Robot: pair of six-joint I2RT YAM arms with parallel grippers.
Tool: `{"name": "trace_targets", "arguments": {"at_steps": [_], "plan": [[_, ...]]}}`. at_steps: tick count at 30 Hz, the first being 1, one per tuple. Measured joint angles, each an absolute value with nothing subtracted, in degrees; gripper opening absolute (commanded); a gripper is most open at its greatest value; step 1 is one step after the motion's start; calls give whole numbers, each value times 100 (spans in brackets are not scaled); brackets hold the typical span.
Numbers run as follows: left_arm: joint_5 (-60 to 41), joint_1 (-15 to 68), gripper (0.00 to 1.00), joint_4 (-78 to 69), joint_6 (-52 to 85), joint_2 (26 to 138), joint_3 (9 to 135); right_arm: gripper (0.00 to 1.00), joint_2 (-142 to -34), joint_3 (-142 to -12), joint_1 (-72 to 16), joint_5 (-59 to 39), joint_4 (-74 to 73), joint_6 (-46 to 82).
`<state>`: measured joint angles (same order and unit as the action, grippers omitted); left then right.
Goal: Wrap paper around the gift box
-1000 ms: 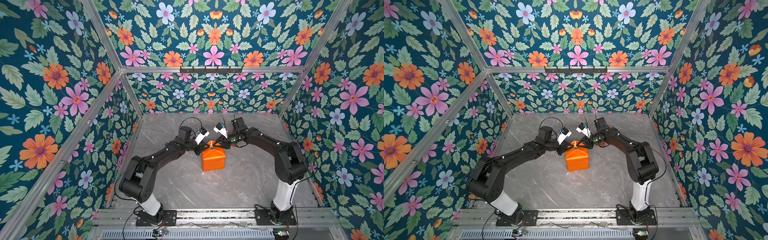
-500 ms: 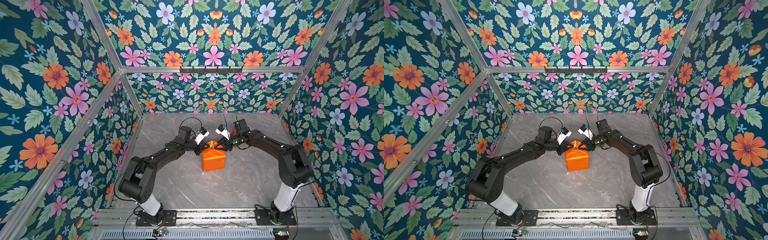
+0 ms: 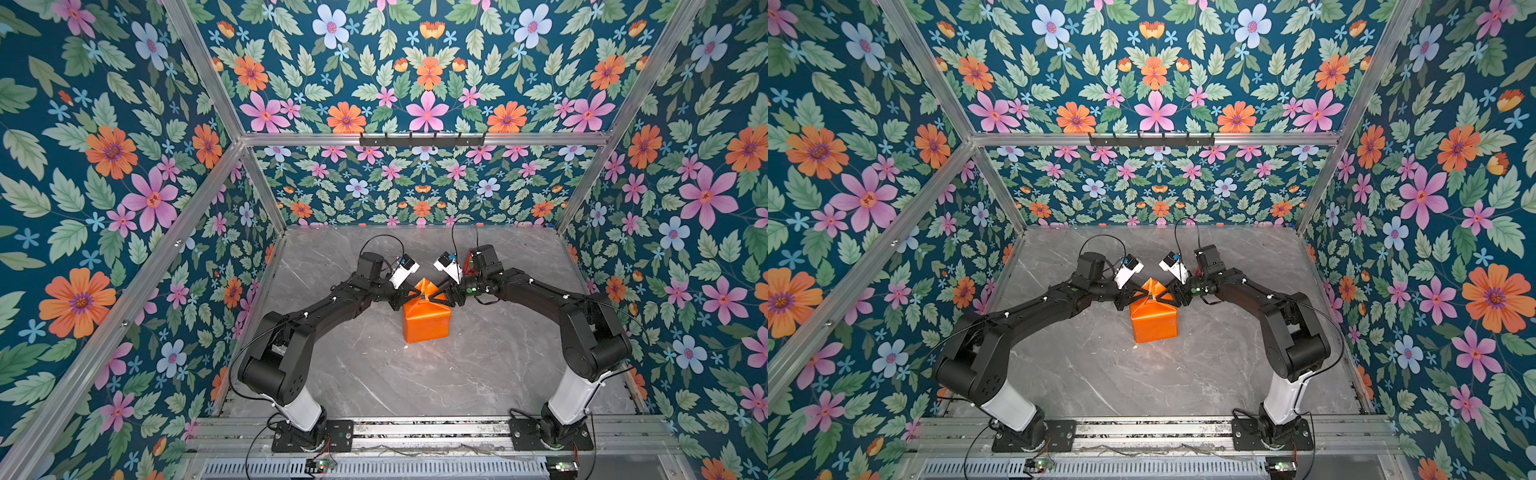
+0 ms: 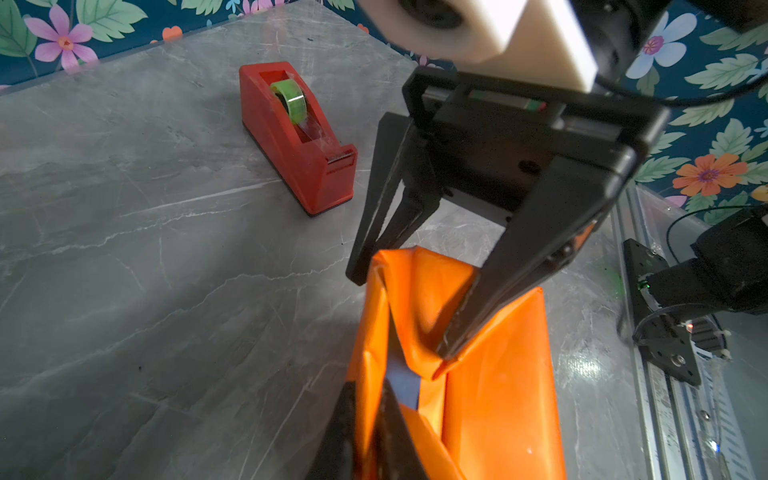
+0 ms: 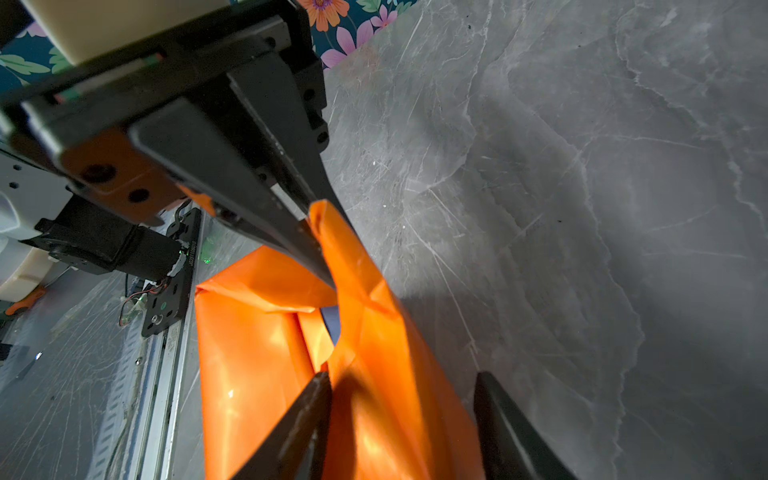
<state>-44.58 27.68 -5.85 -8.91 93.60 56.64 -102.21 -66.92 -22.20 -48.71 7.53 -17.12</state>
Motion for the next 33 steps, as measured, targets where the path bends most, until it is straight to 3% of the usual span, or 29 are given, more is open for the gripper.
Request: {"name": "trace_targets", "arguments": {"at_steps": [20,25,33], "plan": [[-4646,2783,23,-681,-781,9609,6167,56,-10261,-6678,-2220,-4862,642,-1712],[-4657,2816,19,-729,-742,9623,6241,56,-10261,-6678,-2220,-4862,642,-1712],[-4648,2871,1,-768,-637,9616,6274,56,-10261,-6678,-2222,-4862,642,-1712]]}}
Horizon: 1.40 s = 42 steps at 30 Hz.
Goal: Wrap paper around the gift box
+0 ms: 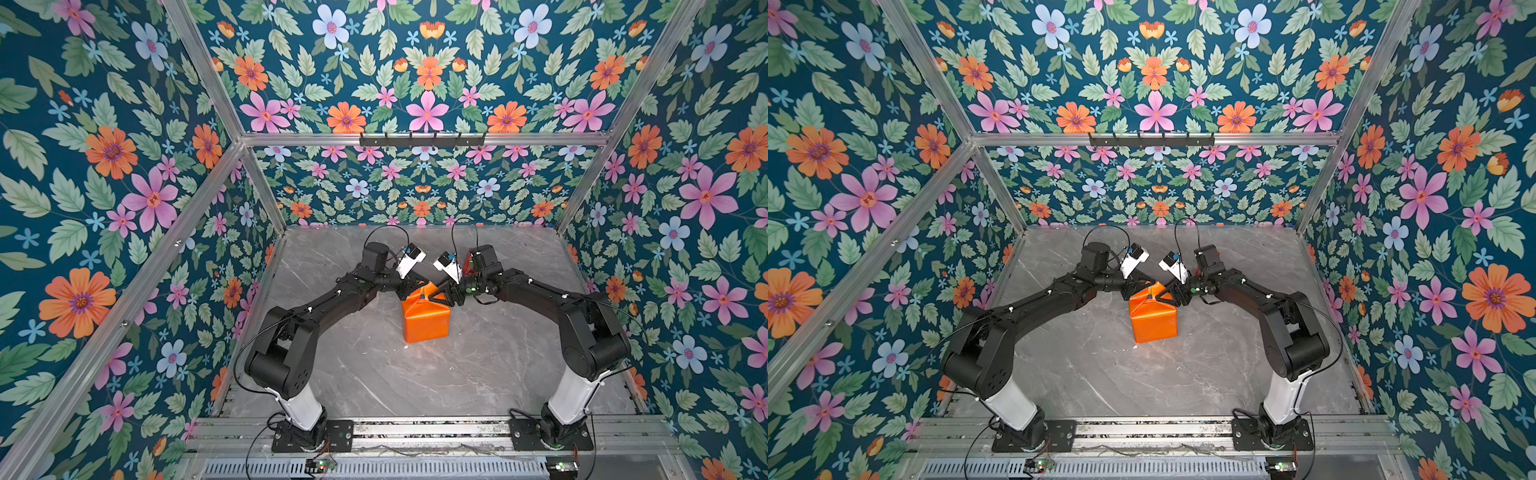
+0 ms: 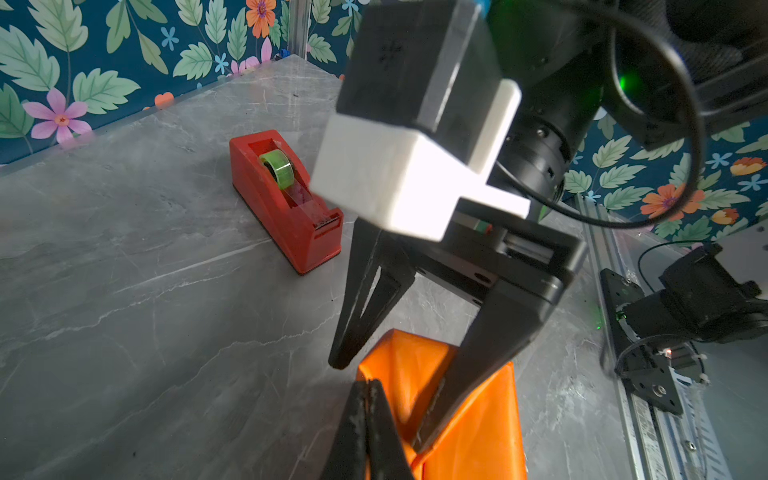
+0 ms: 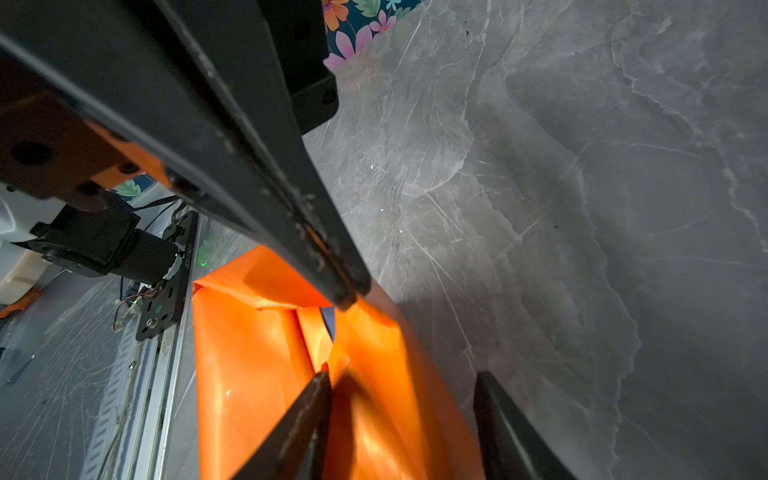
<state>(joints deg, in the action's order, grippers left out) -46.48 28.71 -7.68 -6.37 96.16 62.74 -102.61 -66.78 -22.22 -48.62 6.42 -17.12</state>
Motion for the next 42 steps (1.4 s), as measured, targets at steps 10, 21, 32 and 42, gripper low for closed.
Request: {"name": "trace_targets", "arguments": {"at_steps": [10,21,32,42], "plan": [[-4475,2926,0,-770,-746,9529,6204,64,-10206,-6657,-2220,-4794,609,-1492],[-4324,2967,0,-786,-913,9456,6099,71,-10038,-6573,-2217,-4788,316,-753],[-4268,2971,0,-795,-937,9397,6053,70,-9690,-6149,-2139,-4644,314,-574],[-4169,3103,0,-792,-934,9258,5946,66,-9555,-5590,-2106,-4512,-139,-126]]}}
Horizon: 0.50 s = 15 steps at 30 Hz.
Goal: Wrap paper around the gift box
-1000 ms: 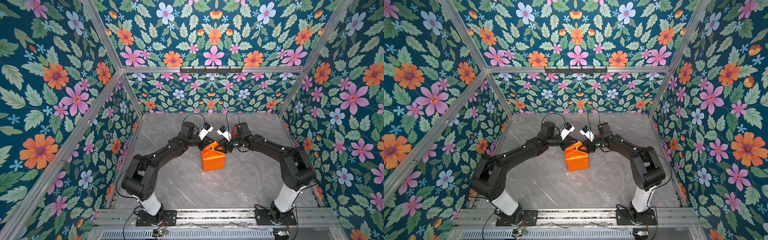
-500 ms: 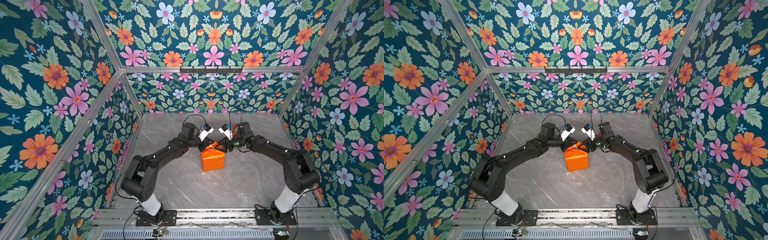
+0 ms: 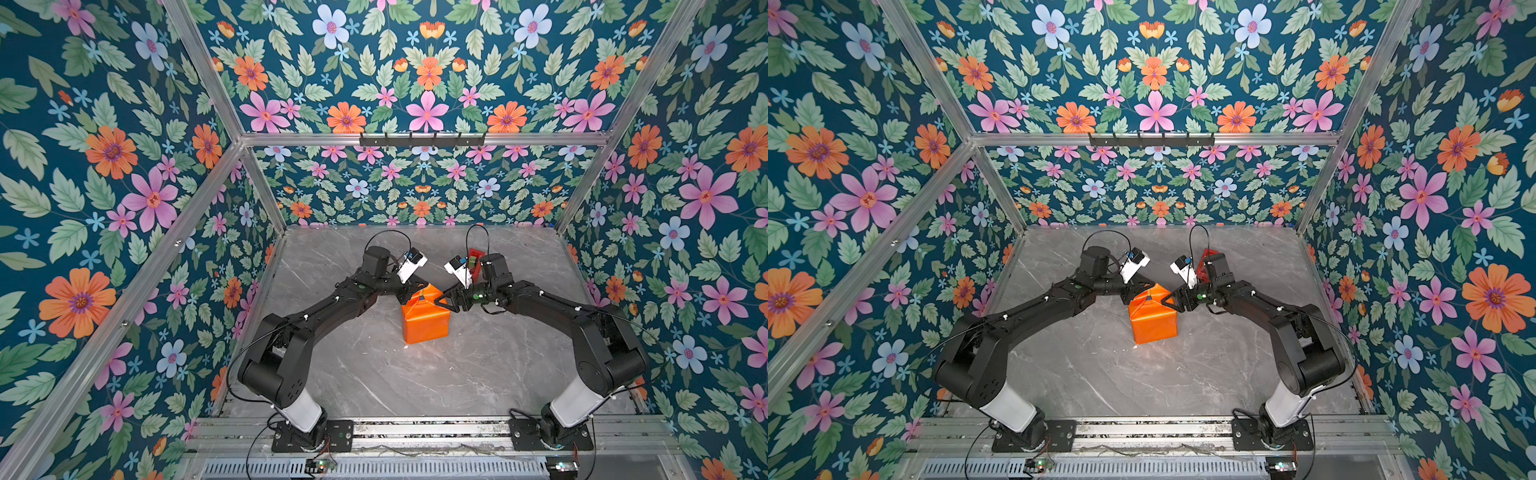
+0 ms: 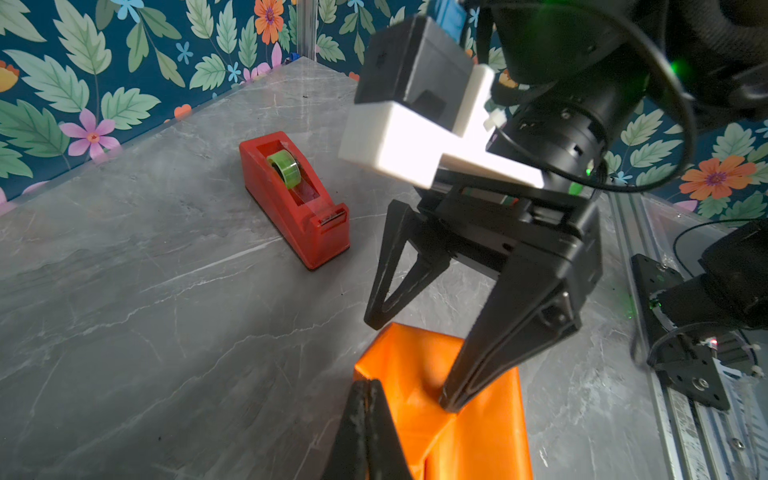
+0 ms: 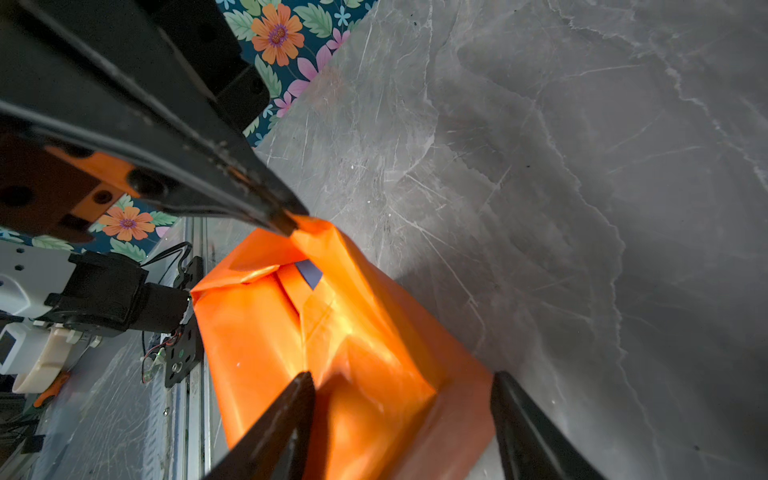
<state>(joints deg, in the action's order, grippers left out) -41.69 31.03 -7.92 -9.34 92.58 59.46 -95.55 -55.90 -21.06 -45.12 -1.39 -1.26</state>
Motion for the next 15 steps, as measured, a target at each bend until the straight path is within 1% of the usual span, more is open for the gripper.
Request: {"name": "trace_targets", "arguments": {"at_steps": [6,15], "plan": [[-4042,3267,0,-812,-906,9124,5743,66,-9476,-5192,-2108,-4497,-849,449],[-3745,3559,0,-917,-631,8892,5295,66,-9253,-4899,-2193,-4152,-1175,884]]}}
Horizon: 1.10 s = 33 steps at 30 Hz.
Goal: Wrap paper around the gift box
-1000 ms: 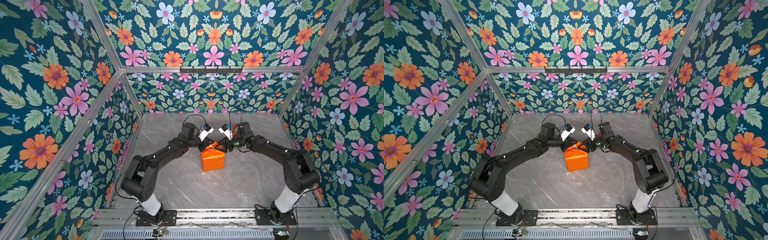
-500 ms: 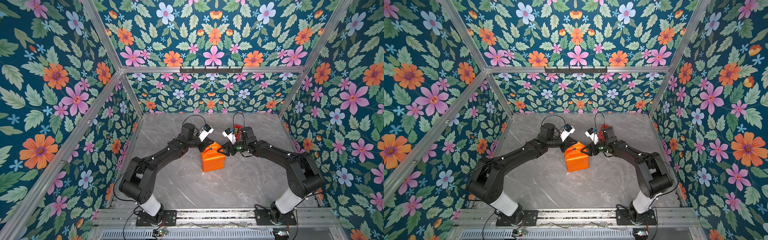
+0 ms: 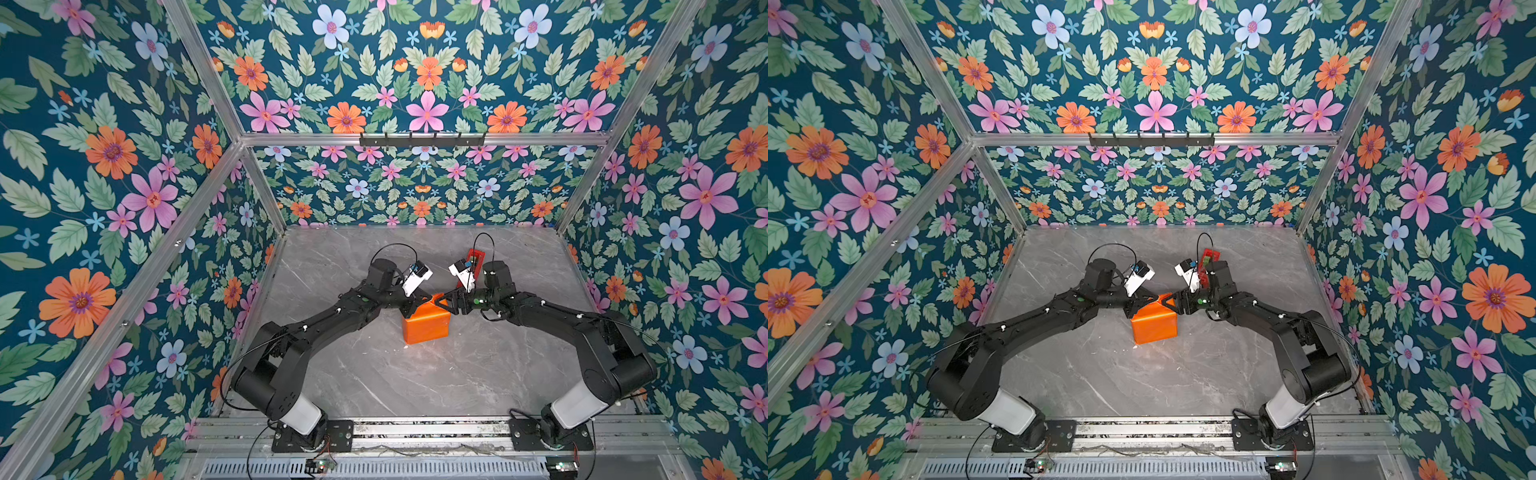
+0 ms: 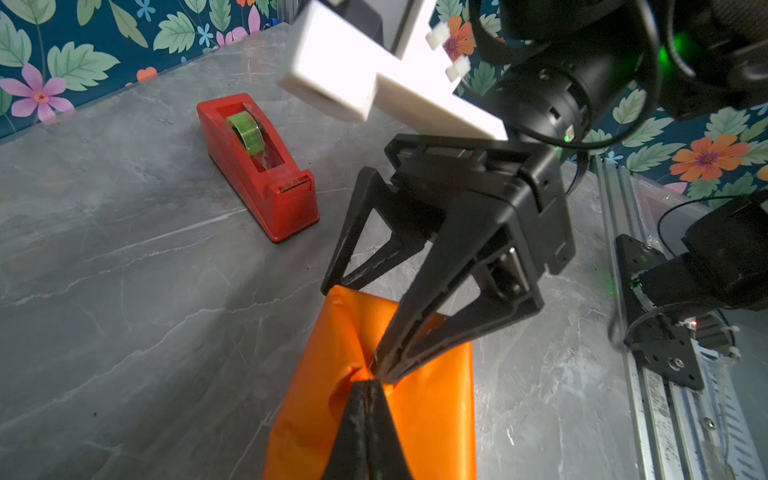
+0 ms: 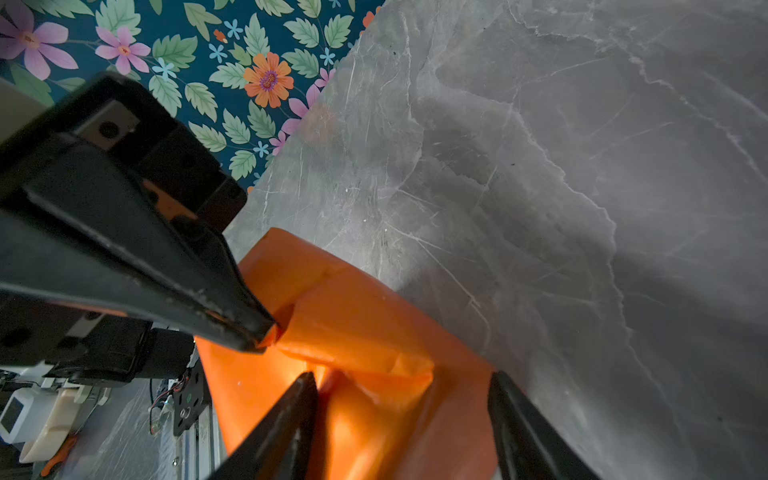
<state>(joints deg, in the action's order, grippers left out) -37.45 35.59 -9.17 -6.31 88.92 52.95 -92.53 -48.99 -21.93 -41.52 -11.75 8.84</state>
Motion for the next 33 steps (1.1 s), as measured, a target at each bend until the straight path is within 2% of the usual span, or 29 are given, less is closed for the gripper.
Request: {"name": "trace_targets", "arguments": {"at_steps": [10,13,21,33], "plan": [[-3531,3660,1,-1256,-314,8685,4849,66,-9231,-4823,-2272,-4012,-1304,1050],[-3544,3673,9,-1334,-252,8621,4759,66,-9209,-4801,-2281,-4005,-1306,1076],[-3806,3680,23,-1463,-99,8565,4521,66,-9118,-4775,-2287,-3835,-1258,1120],[-3933,3680,33,-1610,-176,8416,4289,70,-8619,-4875,-2265,-3544,-742,1374]]}}
